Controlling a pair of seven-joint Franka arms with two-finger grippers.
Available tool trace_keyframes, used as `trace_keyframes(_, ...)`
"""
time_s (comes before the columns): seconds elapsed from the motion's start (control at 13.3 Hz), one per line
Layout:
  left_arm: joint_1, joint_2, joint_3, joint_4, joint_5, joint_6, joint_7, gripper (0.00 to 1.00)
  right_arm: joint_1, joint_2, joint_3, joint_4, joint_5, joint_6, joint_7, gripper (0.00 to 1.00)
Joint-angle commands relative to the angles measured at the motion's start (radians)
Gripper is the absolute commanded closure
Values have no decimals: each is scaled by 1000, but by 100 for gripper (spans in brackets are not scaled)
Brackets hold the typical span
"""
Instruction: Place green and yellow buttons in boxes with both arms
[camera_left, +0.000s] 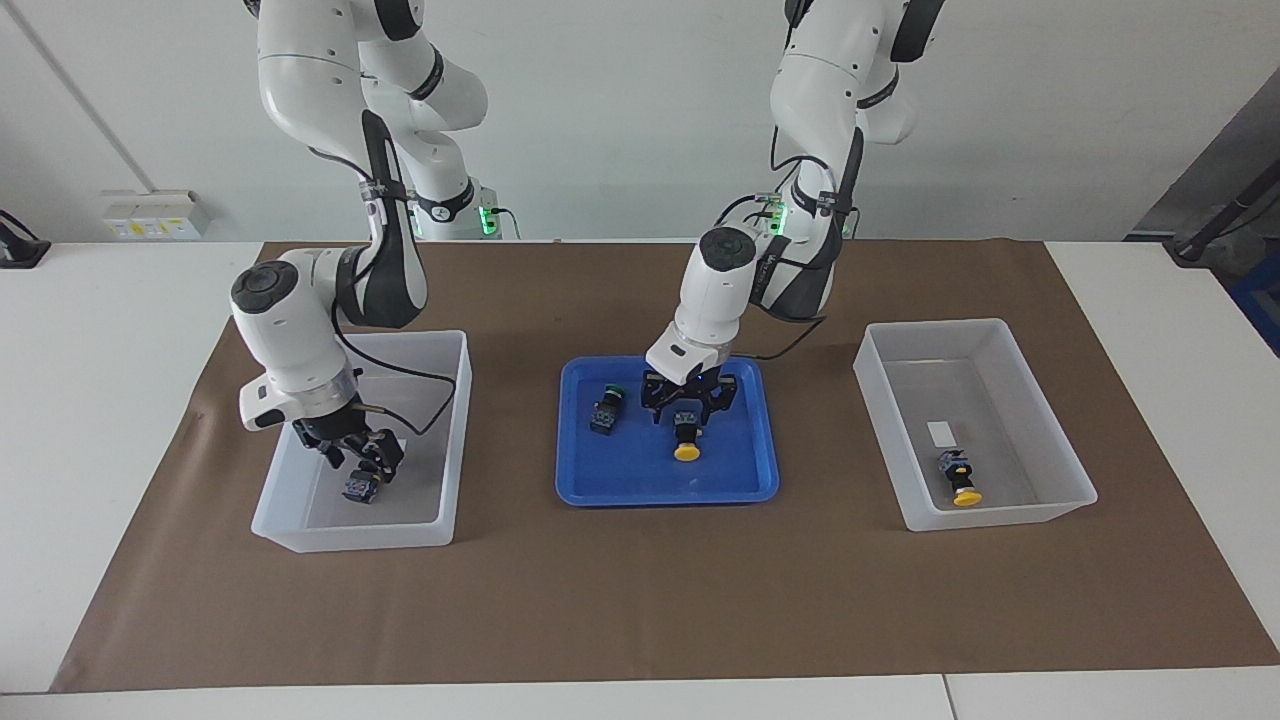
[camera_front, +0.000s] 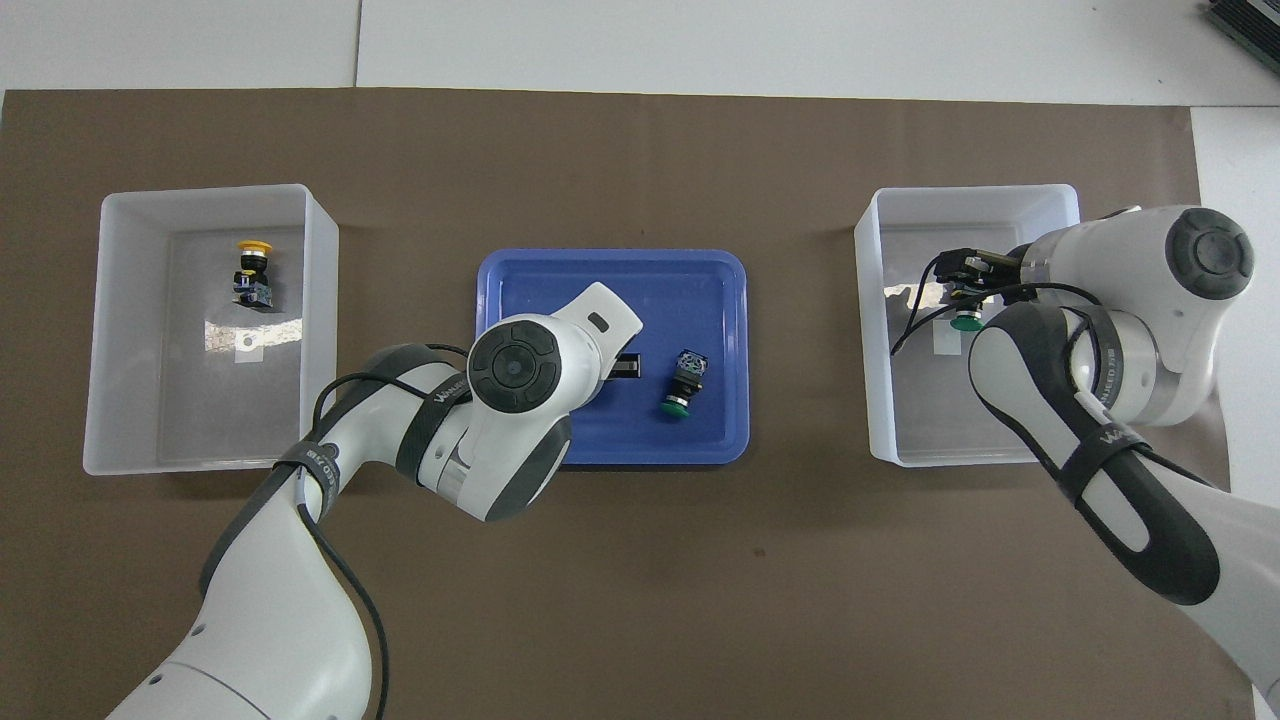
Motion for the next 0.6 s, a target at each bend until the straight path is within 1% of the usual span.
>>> trace_keyframes(0.0, -4, 9, 13, -12, 28, 47, -26, 43, 10, -64, 15, 98, 7, -170, 7, 0)
trace_keyframes(0.07, -4, 7, 15, -12, 30, 42, -26, 57, 32, -69, 15, 152, 7, -236, 7, 0)
trace_keyframes(0.15, -4, 7, 16, -9, 28, 35, -26, 76, 46, -72, 15, 197, 5, -290, 8, 0)
trace_keyframes(0.22, -4, 7, 16, -4, 30, 25, -26, 87, 71, -78, 15, 227, 5, -325, 8, 0)
trace_keyframes(0.3, -6, 6, 18, 0, 30, 4, -28, 97, 87, -84, 16, 240, 7, -348, 7, 0)
trace_keyframes(0.37, -6, 3, 18, 0, 31, -10, -28, 100, 119, -86, 24, 240, 13, -351, 8, 0)
trace_keyframes(0.45, -3, -11, 19, -1, 33, -22, -28, 100, 157, -86, 25, 238, 14, -345, 25, 0)
trace_keyframes(0.52, 2, -43, 21, -1, 34, -49, -26, 100, 177, -82, 27, 235, 14, -341, 89, 0)
